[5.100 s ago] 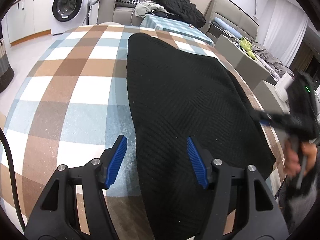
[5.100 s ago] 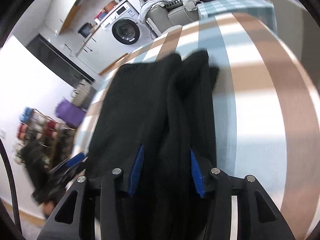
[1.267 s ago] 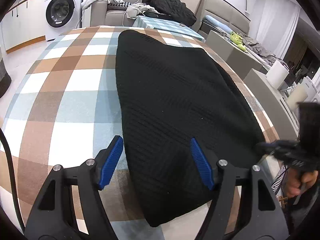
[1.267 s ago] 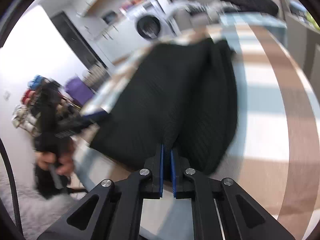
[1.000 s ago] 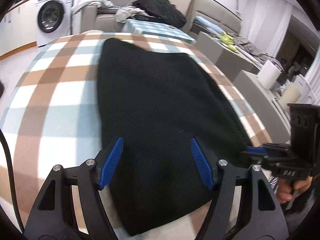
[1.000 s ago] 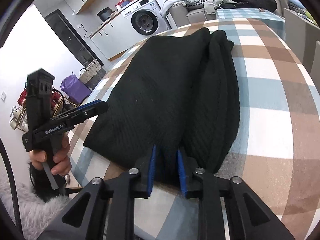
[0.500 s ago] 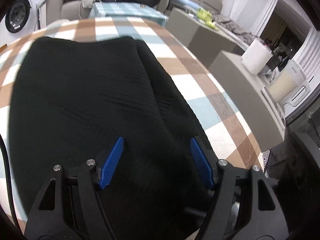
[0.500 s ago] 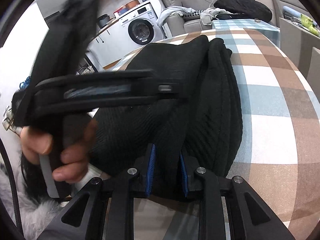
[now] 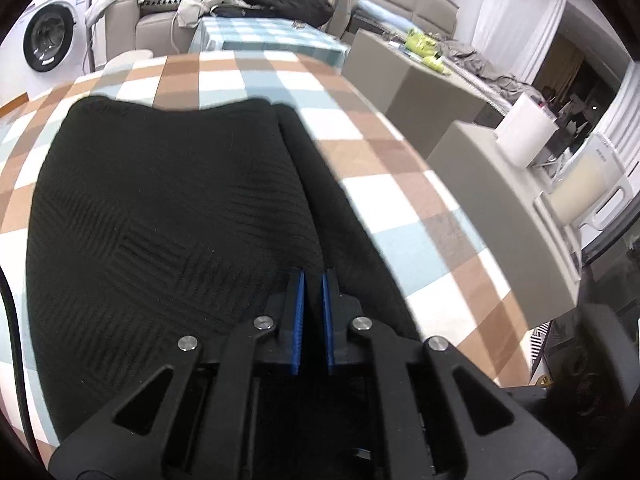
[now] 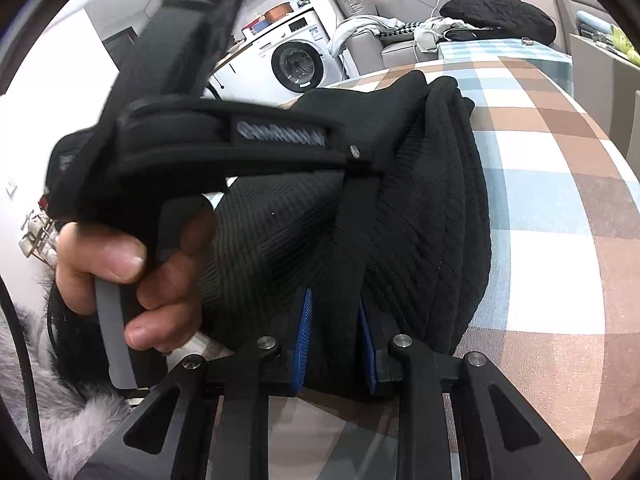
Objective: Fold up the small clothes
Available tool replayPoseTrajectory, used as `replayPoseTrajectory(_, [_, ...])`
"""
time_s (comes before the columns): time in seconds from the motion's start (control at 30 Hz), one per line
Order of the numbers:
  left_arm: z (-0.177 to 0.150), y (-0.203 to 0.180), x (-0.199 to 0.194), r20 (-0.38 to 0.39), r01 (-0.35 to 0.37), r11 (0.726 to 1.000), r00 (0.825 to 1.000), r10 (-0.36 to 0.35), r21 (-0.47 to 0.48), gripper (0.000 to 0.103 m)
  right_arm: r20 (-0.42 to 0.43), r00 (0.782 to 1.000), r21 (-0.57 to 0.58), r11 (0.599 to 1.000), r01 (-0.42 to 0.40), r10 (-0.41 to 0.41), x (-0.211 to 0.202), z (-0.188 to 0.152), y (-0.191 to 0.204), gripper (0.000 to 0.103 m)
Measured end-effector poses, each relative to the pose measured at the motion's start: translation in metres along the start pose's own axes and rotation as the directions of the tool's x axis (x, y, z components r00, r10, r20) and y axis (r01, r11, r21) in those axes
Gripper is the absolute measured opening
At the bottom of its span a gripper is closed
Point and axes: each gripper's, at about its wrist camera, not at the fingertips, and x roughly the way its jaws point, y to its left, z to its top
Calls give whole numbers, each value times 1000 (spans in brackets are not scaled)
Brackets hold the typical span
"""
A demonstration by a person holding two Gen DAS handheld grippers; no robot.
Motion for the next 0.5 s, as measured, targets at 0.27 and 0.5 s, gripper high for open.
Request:
replayPoseTrajectory(0.27, [-6,7,23,-72,15,1000,997,-15,3,8,-11,1000,24,1000,-15,15,3,2,-3,23])
replayPoseTrajectory(0.5, [-7,19,1,-28,39,999,999,-39,-13,39,42,999,47,999,-16,14,-7,8,-5,8])
